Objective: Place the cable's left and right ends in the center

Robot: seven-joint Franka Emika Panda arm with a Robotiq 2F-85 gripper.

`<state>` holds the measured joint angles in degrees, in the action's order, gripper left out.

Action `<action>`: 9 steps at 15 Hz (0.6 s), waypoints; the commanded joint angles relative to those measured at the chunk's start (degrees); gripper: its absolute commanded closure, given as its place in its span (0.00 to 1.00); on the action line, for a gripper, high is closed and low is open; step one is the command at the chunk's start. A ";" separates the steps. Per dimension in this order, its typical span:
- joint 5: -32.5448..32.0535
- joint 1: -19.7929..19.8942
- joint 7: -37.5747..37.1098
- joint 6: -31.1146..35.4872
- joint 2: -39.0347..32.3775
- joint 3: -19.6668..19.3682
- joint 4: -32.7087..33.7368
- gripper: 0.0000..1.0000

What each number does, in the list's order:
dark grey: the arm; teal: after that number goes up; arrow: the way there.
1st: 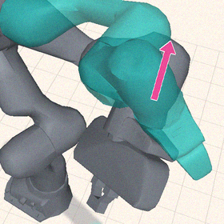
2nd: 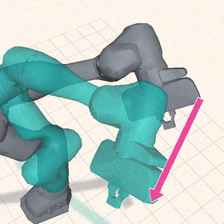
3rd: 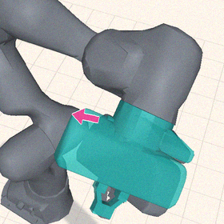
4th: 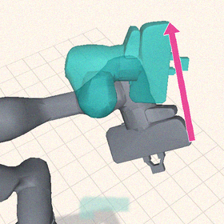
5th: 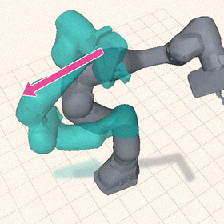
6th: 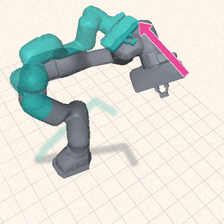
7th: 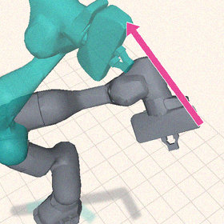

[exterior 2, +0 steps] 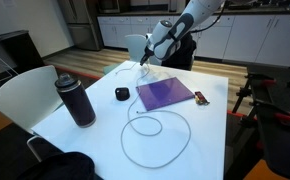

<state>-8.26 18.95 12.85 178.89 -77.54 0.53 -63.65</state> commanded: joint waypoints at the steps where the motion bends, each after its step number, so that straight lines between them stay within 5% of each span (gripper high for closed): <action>1: 1.49 -1.56 -2.15 -1.15 -2.10 -2.15 3.96 0.71; 5: 1.93 -2.15 -3.30 -2.58 -1.47 -3.35 3.56 1.00; 9: 0.69 -3.50 -4.35 -2.74 7.83 -5.88 -7.55 0.99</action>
<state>-7.56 17.31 10.33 177.22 -77.94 -2.49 -61.93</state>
